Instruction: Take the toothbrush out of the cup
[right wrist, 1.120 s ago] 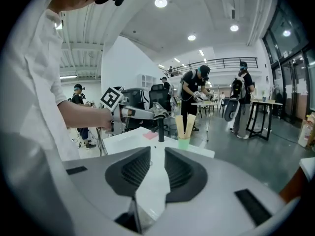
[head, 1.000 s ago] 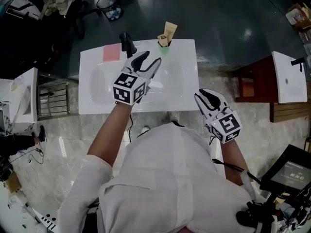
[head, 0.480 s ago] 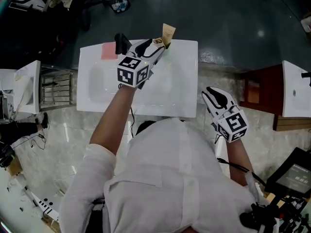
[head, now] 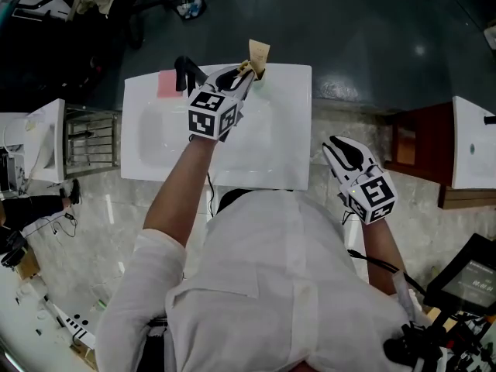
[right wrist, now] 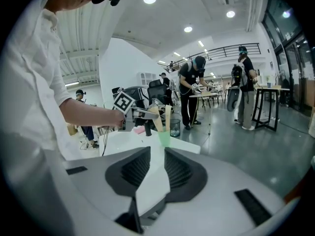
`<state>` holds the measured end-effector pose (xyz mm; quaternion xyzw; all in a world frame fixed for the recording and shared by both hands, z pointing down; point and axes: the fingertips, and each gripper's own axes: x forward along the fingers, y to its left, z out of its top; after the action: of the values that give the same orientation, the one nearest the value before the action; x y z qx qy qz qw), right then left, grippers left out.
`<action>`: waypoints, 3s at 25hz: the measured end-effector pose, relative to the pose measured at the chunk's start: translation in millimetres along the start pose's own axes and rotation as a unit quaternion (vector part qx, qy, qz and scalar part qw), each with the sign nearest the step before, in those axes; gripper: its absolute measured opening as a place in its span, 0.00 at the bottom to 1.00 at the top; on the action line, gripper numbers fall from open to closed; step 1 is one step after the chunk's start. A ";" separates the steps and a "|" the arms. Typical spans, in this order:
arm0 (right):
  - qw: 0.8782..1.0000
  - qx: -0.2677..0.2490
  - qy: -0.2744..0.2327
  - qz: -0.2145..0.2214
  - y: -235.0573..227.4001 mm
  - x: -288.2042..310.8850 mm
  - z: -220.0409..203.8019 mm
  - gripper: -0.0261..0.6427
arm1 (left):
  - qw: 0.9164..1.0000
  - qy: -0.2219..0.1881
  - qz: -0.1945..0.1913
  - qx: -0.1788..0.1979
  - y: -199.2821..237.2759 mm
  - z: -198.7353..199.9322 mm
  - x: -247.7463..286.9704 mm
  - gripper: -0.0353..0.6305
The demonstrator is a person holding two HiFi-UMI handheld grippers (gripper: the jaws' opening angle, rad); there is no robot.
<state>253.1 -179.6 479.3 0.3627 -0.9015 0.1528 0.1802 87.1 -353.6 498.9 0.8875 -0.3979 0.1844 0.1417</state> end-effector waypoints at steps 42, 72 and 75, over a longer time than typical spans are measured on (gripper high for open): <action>0.999 -0.010 -0.015 0.027 18.8 16.7 23.6 0.15 | 0.994 -0.104 -0.005 0.025 -13.0 105.3 -99.6 0.15; 0.999 -0.045 -0.020 0.002 201.0 40.7 43.4 0.15 | 0.994 -0.082 -0.072 -0.001 -25.6 10.8 -344.0 0.15; 0.999 -0.045 -0.020 -0.011 232.2 34.7 39.2 0.15 | 0.994 -0.075 -0.084 0.002 -31.9 -9.0 -371.3 0.15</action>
<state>56.8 -56.1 425.9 0.3672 -0.9068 0.1031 0.1796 -119.1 -86.7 340.2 0.9293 -0.3314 0.1055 0.1243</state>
